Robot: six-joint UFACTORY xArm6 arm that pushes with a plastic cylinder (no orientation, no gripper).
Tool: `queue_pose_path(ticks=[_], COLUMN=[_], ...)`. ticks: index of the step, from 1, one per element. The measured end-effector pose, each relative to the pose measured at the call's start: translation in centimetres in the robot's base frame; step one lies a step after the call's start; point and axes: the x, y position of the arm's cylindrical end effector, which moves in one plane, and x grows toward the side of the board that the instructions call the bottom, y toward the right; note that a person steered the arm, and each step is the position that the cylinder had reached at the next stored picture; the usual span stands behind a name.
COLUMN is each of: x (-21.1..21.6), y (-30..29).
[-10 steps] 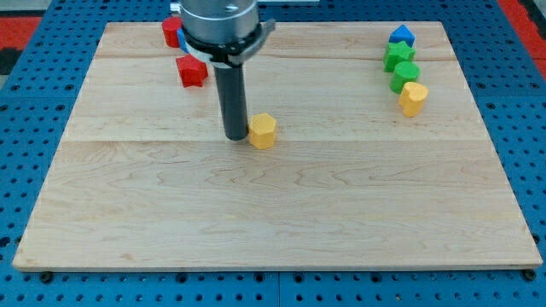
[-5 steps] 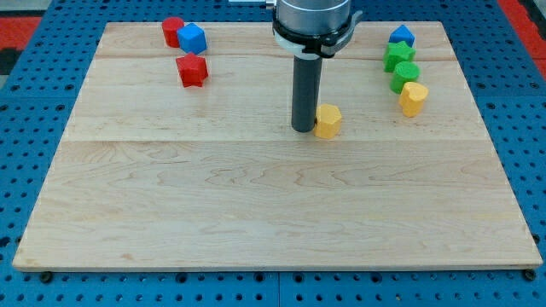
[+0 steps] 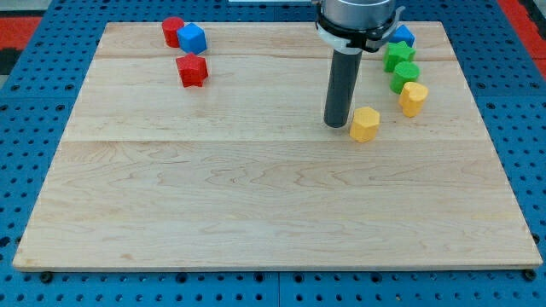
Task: Place the yellow hexagon below the yellow heart to form a vertical line
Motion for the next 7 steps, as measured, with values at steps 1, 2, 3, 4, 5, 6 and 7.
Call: queue_pose_path(ticks=[1,2,3,4,5,6,7], x=[0.9,2.0,2.2,2.2,2.1,2.1,2.1], y=[2.7,3.3,5.3,7.2,8.1,8.2,9.0])
